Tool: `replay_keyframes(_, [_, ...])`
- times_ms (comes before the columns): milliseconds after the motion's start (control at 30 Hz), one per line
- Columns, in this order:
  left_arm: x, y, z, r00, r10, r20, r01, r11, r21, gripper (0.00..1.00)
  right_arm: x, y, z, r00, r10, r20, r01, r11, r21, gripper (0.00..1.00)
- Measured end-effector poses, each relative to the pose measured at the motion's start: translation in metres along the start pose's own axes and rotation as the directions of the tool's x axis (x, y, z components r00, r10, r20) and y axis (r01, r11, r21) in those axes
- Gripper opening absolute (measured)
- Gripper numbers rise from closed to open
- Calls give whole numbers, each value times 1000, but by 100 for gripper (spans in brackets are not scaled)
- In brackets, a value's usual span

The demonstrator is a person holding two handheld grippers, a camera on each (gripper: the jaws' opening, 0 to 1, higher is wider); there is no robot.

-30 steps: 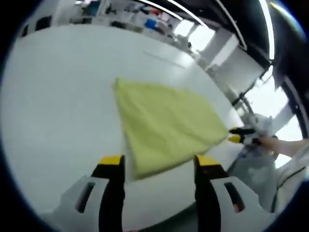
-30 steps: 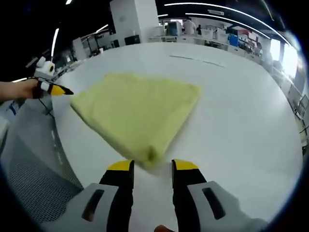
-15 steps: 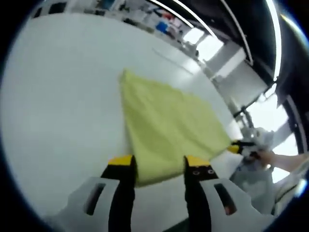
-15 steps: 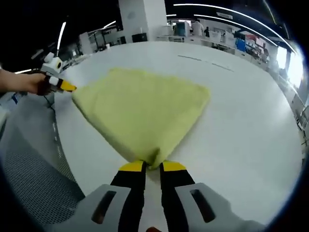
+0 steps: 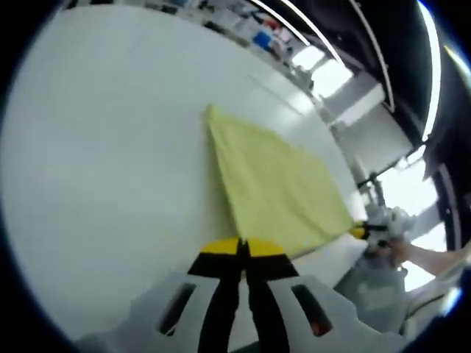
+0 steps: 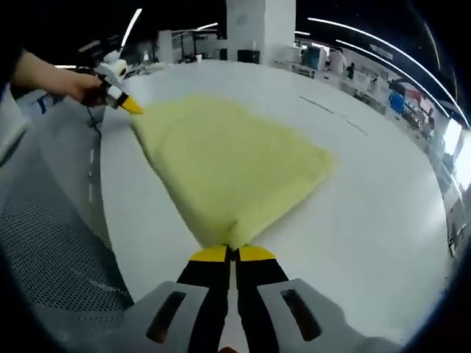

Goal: Fold the garment on the visible template until the final outline fits inside the template.

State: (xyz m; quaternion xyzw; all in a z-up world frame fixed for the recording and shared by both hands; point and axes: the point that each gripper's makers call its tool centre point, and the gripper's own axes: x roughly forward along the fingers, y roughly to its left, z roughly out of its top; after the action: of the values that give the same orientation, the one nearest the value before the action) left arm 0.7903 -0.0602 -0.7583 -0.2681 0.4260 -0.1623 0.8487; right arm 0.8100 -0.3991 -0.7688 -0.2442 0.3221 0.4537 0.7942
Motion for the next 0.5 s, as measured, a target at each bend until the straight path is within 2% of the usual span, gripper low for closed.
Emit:
replay_keyframes(133, [-1, 0, 1, 1000, 0, -16, 0, 1000, 22, 0, -3, -2, -8, 999, 31, 13, -30, 998, -49, 2])
replay_keyframes(200, [-3, 0, 2, 1000, -4, -24, 5, 1000, 28, 0, -7, 1, -7, 999, 48, 18, -46, 991, -126, 2])
replay_keyframes(233, [-4, 0, 2, 1000, -4, -26, 5, 999, 34, 0, -7, 2, -7, 998, 52, 18, -49, 990, -136, 2])
replay_keyframes(367, [-6, 5, -2, 999, 2, -50, 0, 999, 37, 0, -10, 6, -15, 997, 72, 30, -70, 996, -59, 2])
replay_keyframes(500, [-7, 6, -9, 998, 6, -54, -4, 999, 35, 0, -13, 20, -20, 996, 82, 25, -81, 996, -48, 2])
